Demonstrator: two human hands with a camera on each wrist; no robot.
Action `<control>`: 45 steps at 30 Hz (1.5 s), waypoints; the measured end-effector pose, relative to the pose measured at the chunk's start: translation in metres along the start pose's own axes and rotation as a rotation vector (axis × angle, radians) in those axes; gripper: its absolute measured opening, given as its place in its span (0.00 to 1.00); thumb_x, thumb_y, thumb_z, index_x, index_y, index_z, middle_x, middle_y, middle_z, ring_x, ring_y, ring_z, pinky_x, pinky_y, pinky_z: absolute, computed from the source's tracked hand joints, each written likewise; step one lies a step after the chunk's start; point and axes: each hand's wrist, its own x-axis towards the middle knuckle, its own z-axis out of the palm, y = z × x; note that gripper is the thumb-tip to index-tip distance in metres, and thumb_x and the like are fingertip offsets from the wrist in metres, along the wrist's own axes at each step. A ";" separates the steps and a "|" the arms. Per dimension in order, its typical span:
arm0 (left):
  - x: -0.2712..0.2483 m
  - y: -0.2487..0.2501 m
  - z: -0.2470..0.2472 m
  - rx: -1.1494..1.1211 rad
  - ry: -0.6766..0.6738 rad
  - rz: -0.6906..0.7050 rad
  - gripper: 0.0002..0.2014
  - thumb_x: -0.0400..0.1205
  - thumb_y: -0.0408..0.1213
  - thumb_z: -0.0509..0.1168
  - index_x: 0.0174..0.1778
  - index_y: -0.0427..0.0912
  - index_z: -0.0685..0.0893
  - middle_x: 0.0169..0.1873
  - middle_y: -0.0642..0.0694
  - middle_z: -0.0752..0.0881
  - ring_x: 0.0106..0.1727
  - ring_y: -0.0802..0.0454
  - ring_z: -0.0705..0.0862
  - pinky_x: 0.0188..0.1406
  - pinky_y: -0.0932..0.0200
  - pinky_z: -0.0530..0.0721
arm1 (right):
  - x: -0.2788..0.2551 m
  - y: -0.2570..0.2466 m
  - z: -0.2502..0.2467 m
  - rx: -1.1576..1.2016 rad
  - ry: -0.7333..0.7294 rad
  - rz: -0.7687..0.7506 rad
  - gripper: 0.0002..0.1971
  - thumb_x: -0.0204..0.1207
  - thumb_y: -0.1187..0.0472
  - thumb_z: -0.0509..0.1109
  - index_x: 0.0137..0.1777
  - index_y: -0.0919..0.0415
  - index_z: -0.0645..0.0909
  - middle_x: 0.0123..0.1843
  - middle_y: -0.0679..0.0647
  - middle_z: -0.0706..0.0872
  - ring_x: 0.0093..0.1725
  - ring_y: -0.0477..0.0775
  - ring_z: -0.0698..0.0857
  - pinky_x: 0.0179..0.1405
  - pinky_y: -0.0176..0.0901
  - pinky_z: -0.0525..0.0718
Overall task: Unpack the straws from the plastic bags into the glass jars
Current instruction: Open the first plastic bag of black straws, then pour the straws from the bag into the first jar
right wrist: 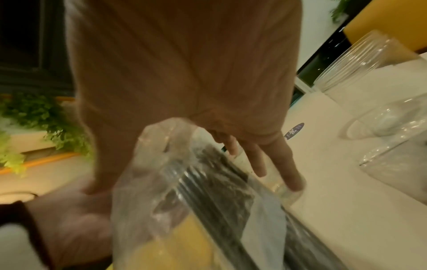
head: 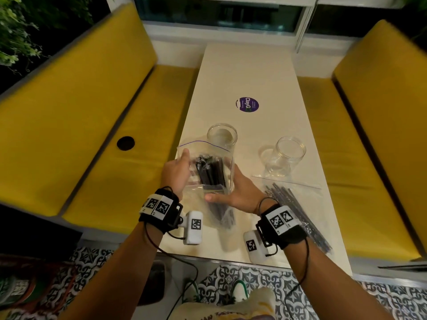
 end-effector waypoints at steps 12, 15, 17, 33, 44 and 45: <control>0.006 0.022 -0.001 0.025 -0.195 -0.049 0.23 0.84 0.70 0.65 0.43 0.52 0.82 0.42 0.51 0.84 0.43 0.51 0.85 0.44 0.52 0.82 | 0.017 0.022 -0.001 -0.082 0.016 0.015 0.47 0.66 0.42 0.88 0.82 0.47 0.70 0.74 0.47 0.86 0.73 0.52 0.84 0.77 0.61 0.81; 0.018 0.018 0.004 -0.077 -0.157 -0.116 0.13 0.86 0.48 0.73 0.46 0.40 0.87 0.41 0.44 0.90 0.47 0.43 0.89 0.47 0.50 0.87 | 0.018 0.022 0.003 -0.067 0.034 -0.040 0.53 0.64 0.45 0.90 0.86 0.45 0.63 0.74 0.48 0.86 0.73 0.52 0.85 0.77 0.62 0.82; 0.023 0.009 0.005 -0.119 -0.180 -0.162 0.05 0.83 0.33 0.72 0.42 0.37 0.88 0.39 0.41 0.89 0.46 0.40 0.88 0.44 0.50 0.88 | 0.017 0.020 0.006 0.002 0.098 -0.088 0.62 0.63 0.51 0.91 0.90 0.41 0.52 0.75 0.49 0.85 0.73 0.51 0.85 0.77 0.53 0.83; 0.004 -0.027 -0.010 -0.014 -0.733 0.177 0.44 0.75 0.69 0.76 0.85 0.53 0.73 0.76 0.53 0.86 0.80 0.50 0.83 0.85 0.35 0.74 | 0.028 0.029 -0.002 0.389 0.268 0.080 0.33 0.69 0.61 0.86 0.75 0.59 0.82 0.65 0.54 0.92 0.67 0.56 0.90 0.71 0.67 0.87; 0.003 -0.028 0.010 -0.087 -0.354 0.217 0.35 0.81 0.66 0.72 0.79 0.53 0.76 0.68 0.53 0.89 0.67 0.55 0.88 0.61 0.55 0.85 | 0.028 0.000 0.019 0.139 0.393 0.020 0.16 0.92 0.50 0.59 0.70 0.63 0.72 0.50 0.43 0.83 0.47 0.43 0.85 0.52 0.48 0.85; 0.002 -0.028 0.011 -0.086 -0.436 0.176 0.38 0.78 0.71 0.72 0.80 0.55 0.76 0.70 0.51 0.87 0.69 0.54 0.86 0.66 0.52 0.84 | 0.029 0.000 0.022 0.127 0.455 0.008 0.14 0.93 0.50 0.57 0.66 0.60 0.75 0.46 0.44 0.84 0.44 0.44 0.84 0.47 0.48 0.84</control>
